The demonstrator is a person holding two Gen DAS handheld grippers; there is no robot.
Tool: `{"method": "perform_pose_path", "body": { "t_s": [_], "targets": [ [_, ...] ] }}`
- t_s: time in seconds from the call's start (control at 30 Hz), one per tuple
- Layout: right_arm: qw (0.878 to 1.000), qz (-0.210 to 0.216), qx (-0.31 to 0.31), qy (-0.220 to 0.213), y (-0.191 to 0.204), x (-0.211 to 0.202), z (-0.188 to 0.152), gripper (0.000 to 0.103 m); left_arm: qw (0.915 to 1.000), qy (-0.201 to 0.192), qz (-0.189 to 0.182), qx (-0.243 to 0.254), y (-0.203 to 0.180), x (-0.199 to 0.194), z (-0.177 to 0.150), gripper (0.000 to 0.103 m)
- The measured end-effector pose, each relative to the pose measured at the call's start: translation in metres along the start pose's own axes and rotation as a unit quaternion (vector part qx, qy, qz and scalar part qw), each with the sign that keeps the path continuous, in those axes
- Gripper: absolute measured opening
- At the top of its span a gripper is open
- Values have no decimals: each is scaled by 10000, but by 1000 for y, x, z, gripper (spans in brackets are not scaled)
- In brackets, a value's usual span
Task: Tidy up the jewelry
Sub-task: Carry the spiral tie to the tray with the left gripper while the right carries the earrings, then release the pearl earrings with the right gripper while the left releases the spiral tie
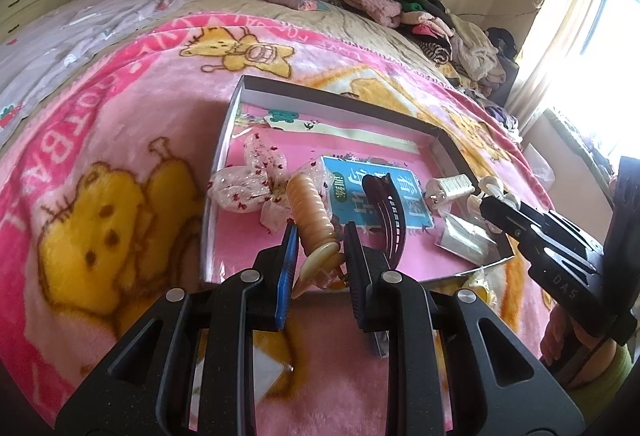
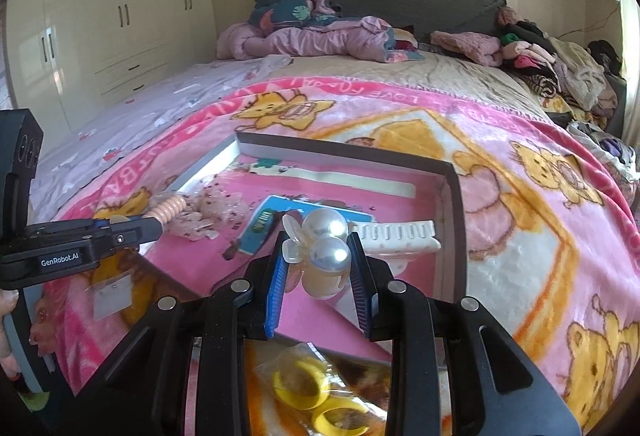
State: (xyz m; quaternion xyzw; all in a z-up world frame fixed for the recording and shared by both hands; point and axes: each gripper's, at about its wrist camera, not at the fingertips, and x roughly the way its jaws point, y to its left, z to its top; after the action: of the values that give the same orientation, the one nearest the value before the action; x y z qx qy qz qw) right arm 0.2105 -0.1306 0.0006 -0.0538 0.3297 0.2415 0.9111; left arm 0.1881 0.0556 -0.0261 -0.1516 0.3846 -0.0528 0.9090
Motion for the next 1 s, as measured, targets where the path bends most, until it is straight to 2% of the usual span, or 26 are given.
{"method": "perform_pose_path", "body": {
  "t_s": [0.63, 1.0],
  "targets": [
    [9978, -515, 255, 334, -38, 27, -11, 28, 9997, 175, -116, 158, -7, 33, 4, 16],
    [9982, -310, 250, 446, -34, 36, -11, 28, 9995, 201, -145, 184, -6, 43, 3, 16]
  ]
}}
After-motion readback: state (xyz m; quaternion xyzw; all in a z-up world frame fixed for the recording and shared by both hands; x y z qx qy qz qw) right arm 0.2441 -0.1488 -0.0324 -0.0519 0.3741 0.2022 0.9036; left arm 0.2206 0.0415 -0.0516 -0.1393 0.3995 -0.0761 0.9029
